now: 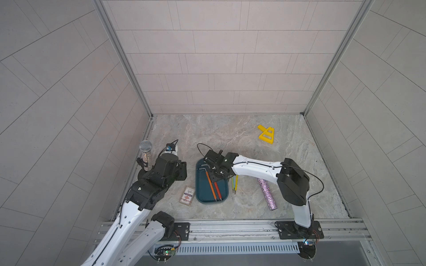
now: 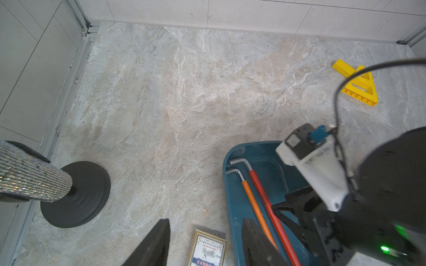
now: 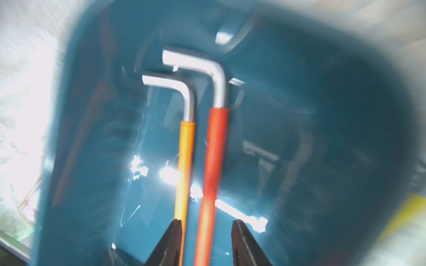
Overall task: Put the hex key on the desktop into the storage box
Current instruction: Pick up the Allen key from the center of the board.
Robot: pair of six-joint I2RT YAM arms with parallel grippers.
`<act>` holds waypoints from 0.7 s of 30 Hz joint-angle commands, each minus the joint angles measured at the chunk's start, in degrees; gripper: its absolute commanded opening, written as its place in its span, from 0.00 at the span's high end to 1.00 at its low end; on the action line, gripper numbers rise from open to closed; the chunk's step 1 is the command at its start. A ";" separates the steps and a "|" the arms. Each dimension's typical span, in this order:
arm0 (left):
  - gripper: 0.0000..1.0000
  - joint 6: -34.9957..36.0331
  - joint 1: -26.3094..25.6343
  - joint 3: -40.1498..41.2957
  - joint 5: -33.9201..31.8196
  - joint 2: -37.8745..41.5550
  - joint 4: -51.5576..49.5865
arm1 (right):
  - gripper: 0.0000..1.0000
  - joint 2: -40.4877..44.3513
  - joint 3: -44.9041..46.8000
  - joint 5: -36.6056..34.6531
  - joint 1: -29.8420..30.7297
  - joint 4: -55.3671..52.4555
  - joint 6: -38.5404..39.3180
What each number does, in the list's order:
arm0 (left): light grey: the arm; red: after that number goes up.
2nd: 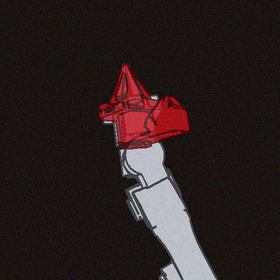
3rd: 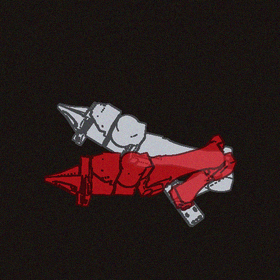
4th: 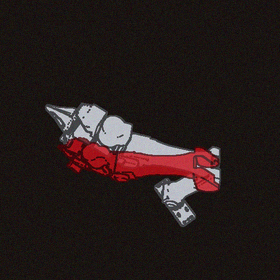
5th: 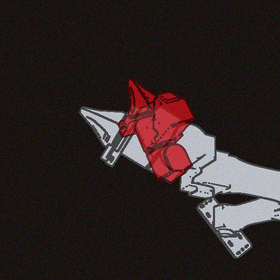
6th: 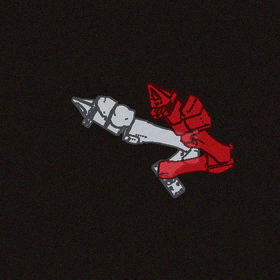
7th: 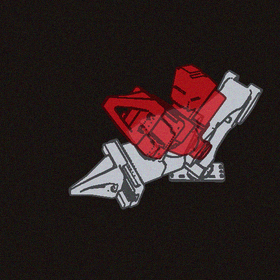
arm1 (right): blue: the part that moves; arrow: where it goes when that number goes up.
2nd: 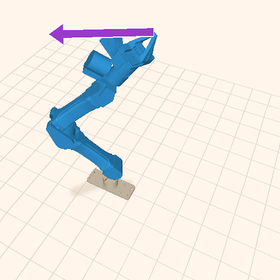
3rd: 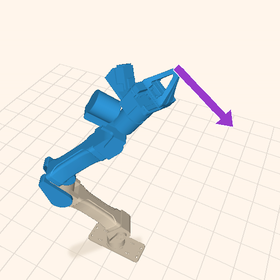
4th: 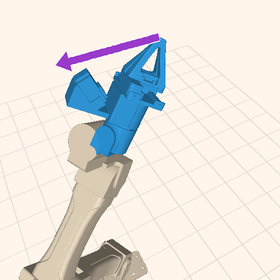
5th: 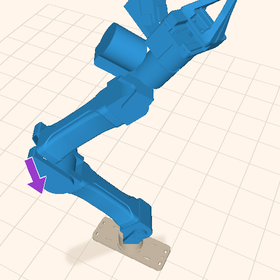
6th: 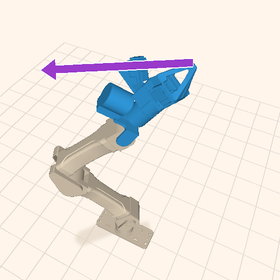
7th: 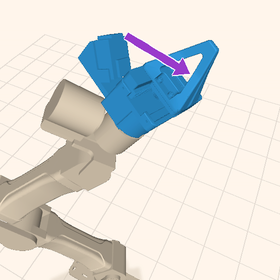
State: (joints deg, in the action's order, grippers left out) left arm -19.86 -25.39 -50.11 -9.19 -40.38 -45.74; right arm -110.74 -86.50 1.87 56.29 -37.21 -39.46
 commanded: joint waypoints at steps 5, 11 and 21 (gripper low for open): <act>0.43 1.02 0.36 0.89 1.51 0.76 0.83 | 0.58 16.38 9.33 -18.97 -0.72 2.55 -4.34; 0.42 1.96 0.33 1.25 5.89 1.87 2.43 | 0.60 16.61 12.47 -20.76 -4.63 -1.68 -9.23; 0.39 4.73 0.13 2.28 17.54 4.85 5.73 | 0.60 9.18 12.49 -10.97 -9.48 -2.85 -11.51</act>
State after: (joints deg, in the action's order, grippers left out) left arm -16.80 -25.41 -48.51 4.40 -36.18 -41.87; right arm -100.77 -73.60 -11.14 47.13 -38.00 -49.76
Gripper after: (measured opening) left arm 0.604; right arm 0.395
